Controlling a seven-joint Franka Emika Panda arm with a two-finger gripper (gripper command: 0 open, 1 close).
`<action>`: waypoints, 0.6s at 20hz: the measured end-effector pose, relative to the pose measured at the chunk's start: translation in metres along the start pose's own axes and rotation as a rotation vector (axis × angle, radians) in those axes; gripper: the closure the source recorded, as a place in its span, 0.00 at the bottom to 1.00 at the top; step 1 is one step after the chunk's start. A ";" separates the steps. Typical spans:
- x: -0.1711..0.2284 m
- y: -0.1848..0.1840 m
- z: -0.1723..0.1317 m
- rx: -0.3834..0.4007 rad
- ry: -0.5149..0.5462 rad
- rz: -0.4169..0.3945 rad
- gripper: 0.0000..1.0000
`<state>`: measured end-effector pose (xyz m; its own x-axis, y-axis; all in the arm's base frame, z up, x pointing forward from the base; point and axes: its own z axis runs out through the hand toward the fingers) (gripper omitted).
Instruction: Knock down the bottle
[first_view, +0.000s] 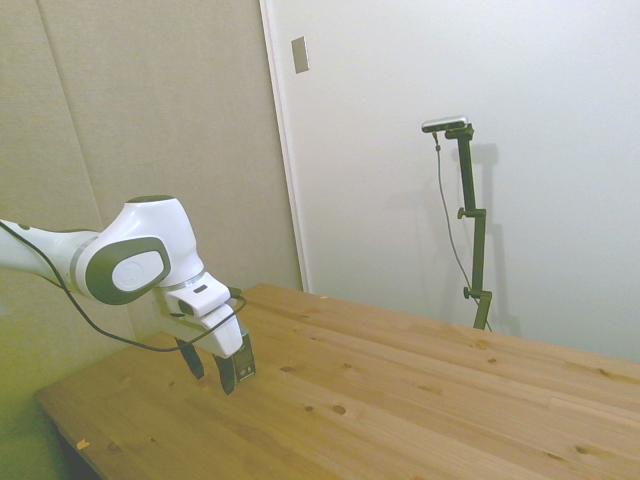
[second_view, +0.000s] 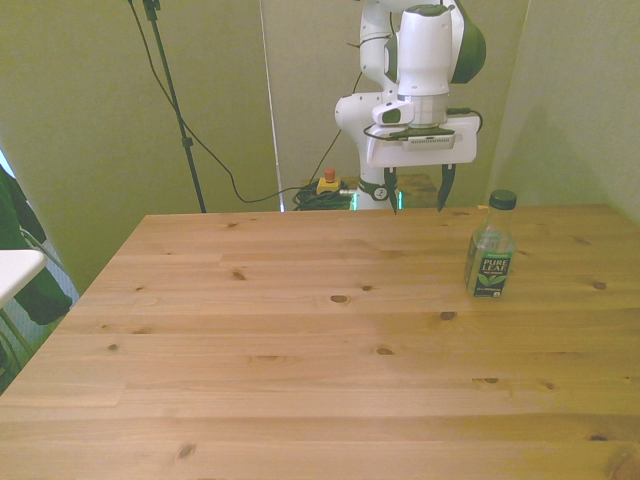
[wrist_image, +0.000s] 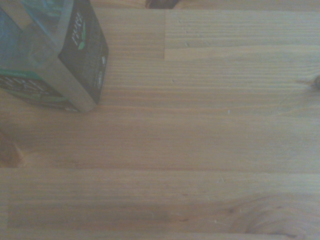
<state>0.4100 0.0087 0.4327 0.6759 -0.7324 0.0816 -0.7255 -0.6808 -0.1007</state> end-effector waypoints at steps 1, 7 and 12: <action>0.000 0.000 0.000 -0.001 0.000 0.000 0.00; -0.017 -0.014 0.002 -0.018 0.014 -0.017 1.00; -0.042 -0.046 -0.014 0.001 0.047 0.019 1.00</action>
<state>0.4136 0.0706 0.4478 0.6551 -0.7449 0.1265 -0.7381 -0.6667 -0.1036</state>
